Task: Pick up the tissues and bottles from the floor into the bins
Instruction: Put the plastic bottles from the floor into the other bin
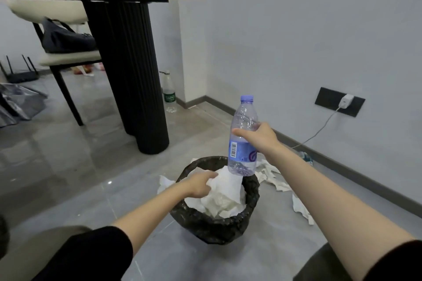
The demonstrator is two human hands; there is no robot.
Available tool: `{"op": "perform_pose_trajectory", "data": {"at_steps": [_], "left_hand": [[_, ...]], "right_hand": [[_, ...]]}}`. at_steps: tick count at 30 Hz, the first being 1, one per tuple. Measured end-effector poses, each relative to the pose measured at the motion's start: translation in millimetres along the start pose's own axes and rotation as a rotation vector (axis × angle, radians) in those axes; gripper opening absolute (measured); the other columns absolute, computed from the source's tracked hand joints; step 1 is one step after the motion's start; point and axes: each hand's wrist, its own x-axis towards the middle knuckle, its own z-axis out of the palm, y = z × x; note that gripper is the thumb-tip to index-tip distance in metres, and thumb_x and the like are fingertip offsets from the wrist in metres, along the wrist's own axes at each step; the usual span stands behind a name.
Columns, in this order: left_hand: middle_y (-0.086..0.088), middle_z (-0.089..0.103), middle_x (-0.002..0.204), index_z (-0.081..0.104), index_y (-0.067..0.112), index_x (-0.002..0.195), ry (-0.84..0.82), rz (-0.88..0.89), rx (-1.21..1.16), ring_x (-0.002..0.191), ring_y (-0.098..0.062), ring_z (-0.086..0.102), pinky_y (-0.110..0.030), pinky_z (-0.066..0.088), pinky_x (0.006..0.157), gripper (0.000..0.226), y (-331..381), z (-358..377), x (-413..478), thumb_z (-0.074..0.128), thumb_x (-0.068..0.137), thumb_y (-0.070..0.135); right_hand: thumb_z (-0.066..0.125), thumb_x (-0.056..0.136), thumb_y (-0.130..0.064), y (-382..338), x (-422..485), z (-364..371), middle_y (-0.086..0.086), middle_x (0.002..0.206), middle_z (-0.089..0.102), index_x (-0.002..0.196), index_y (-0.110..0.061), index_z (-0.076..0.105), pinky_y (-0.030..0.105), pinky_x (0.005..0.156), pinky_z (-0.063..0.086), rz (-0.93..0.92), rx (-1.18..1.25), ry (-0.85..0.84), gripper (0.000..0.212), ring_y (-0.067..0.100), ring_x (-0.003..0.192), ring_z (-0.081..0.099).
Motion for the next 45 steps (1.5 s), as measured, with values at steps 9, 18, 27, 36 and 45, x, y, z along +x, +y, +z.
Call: {"op": "perform_pose_trajectory", "data": {"at_steps": [9, 18, 27, 36, 45], "left_hand": [[0.005, 0.048, 0.136, 0.033, 0.024, 0.143, 0.15, 0.11, -0.391, 0.121, -0.011, 0.048, -0.027, 0.04, 0.099, 0.084, 21.0, -86.0, -48.4, 0.079, 0.073, 0.023], [0.006, 0.062, 0.106, 0.049, 0.022, 0.122, 0.51, 0.087, -0.458, 0.092, -0.006, 0.062, -0.017, 0.05, 0.073, 0.07, -12.0, -117.3, -94.1, 0.085, 0.064, 0.032], [0.002, 0.062, 0.102, 0.049, 0.015, 0.109, 0.776, -0.167, -0.563, 0.084, -0.005, 0.06, -0.016, 0.046, 0.063, 0.069, -100.7, -153.6, -148.4, 0.088, 0.053, 0.027], [-0.005, 0.056, 0.118, 0.052, 0.006, 0.119, 1.052, -0.572, -0.724, 0.102, -0.019, 0.06, -0.03, 0.054, 0.078, 0.102, -210.9, -163.7, -225.7, 0.088, 0.03, 0.04], [-0.013, 0.045, 0.131, 0.037, 0.0, 0.133, 1.051, -0.995, -0.714, 0.122, -0.03, 0.047, -0.038, 0.047, 0.093, 0.097, -293.3, -146.3, -295.7, 0.09, 0.054, 0.015]], "right_hand": [[0.076, 0.078, -0.03, -31.7, -23.1, 22.9, 0.003, 0.115, 0.058, 0.119, -0.011, 0.044, 0.04, 0.091, 0.053, -0.026, 0.255, -0.226, 0.055, 0.016, 0.101, 0.062], [0.065, 0.088, -0.029, -63.3, -43.0, 59.8, 0.004, 0.117, 0.067, 0.121, -0.008, 0.061, 0.032, 0.083, 0.058, -0.196, 0.381, -0.446, 0.039, 0.019, 0.098, 0.068], [0.057, 0.094, -0.025, -86.6, -58.8, 143.3, 0.002, 0.117, 0.063, 0.118, -0.019, 0.061, 0.024, 0.071, 0.056, -0.217, 0.272, -0.484, 0.025, 0.016, 0.09, 0.063], [0.056, 0.094, -0.021, -84.1, -77.1, 228.0, 0.002, 0.116, 0.06, 0.118, -0.017, 0.06, 0.031, 0.077, 0.054, -0.174, 0.18, -0.597, 0.025, 0.022, 0.099, 0.062], [0.056, 0.094, -0.02, -71.2, -84.2, 280.4, 0.002, 0.115, 0.059, 0.119, -0.017, 0.058, 0.034, 0.081, 0.054, -0.207, 0.047, -0.682, 0.025, 0.022, 0.095, 0.062]]}}
